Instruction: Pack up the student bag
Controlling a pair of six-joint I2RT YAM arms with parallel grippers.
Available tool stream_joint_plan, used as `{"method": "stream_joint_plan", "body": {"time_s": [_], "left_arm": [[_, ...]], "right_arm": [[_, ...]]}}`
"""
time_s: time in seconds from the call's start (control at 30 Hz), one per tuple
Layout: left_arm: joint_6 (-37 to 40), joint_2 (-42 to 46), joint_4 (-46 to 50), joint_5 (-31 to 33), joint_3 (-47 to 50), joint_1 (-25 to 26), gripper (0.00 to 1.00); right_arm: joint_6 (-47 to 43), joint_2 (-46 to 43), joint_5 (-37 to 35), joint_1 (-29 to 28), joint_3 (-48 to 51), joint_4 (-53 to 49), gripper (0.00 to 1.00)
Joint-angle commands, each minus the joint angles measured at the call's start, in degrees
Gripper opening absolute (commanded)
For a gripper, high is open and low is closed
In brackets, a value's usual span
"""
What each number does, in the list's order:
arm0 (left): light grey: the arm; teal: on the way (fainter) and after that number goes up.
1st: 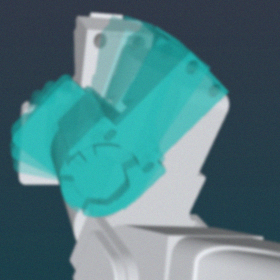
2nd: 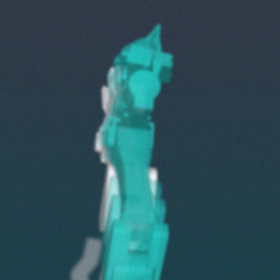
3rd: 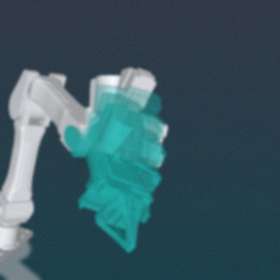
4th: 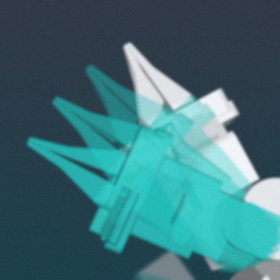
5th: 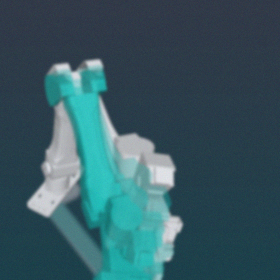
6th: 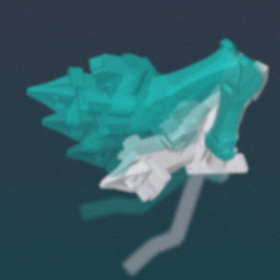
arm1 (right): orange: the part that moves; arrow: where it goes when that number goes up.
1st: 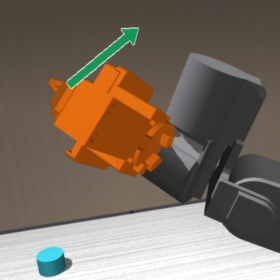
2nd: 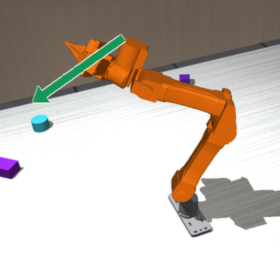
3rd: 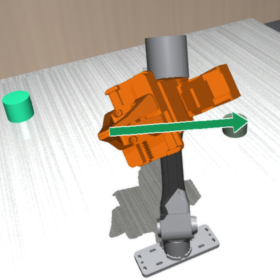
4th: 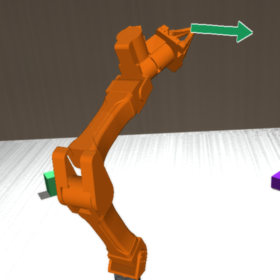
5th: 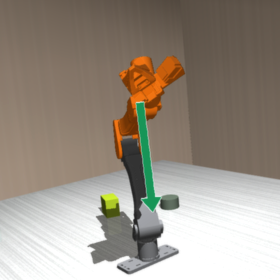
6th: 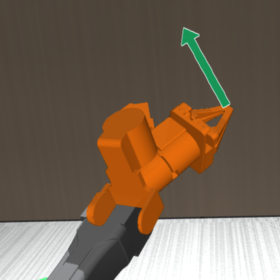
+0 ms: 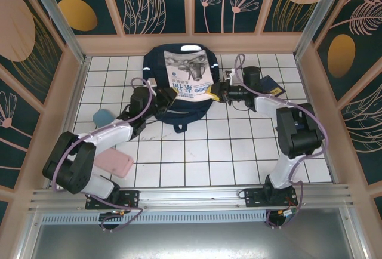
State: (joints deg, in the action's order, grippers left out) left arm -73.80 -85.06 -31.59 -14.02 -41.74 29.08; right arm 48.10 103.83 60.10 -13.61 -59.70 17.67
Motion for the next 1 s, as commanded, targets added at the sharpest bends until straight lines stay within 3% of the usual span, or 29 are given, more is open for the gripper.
{"method": "stream_joint_plan", "body": {"time_s": [0.0,0.03,0.13,0.23,0.4,0.5,0.67,0.8,0.97], "left_arm": [[-2.58,-2.12,-4.73,-1.76,0.87,3.74,0.00],[-3.44,-3.37,-5.81,-1.71,0.63,4.22,0.00],[-5.26,-6.07,-7.64,-1.36,-0.54,5.34,0.00],[-6.25,-7.48,-8.38,-1.24,-1.74,6.03,0.00],[-6.58,-8.08,-8.61,-0.41,-2.82,6.69,0.00],[-6.96,-8.45,-9.30,-0.83,-3.18,6.78,0.00],[-7.41,-8.34,-9.71,-1.36,-3.80,7.04,0.00],[-7.10,-7.84,-9.45,-1.34,-4.05,7.22,0.00],[-6.37,-7.71,-8.15,-0.78,-4.40,7.31,0.00]], "right_arm": [[-0.26,2.51,-6.66,0.24,-2.35,2.35,0.45],[0.06,2.38,-8.55,0.23,-1.75,1.84,0.55],[1.27,0.29,-15.22,0.90,1.50,0.26,0.70],[4.78,-5.16,-22.83,2.06,8.71,1.49,0.80],[14.22,-15.53,-29.51,2.09,21.27,9.12,0.92],[20.07,-18.75,-31.27,0.16,26.30,12.89,0.94],[33.44,-19.17,-34.79,-8.45,31.82,24.82,0.94],[40.78,-18.35,-39.68,-10.15,34.55,31.95,0.94],[41.16,-21.75,-45.82,-11.16,35.00,22.47,0.93]]}}
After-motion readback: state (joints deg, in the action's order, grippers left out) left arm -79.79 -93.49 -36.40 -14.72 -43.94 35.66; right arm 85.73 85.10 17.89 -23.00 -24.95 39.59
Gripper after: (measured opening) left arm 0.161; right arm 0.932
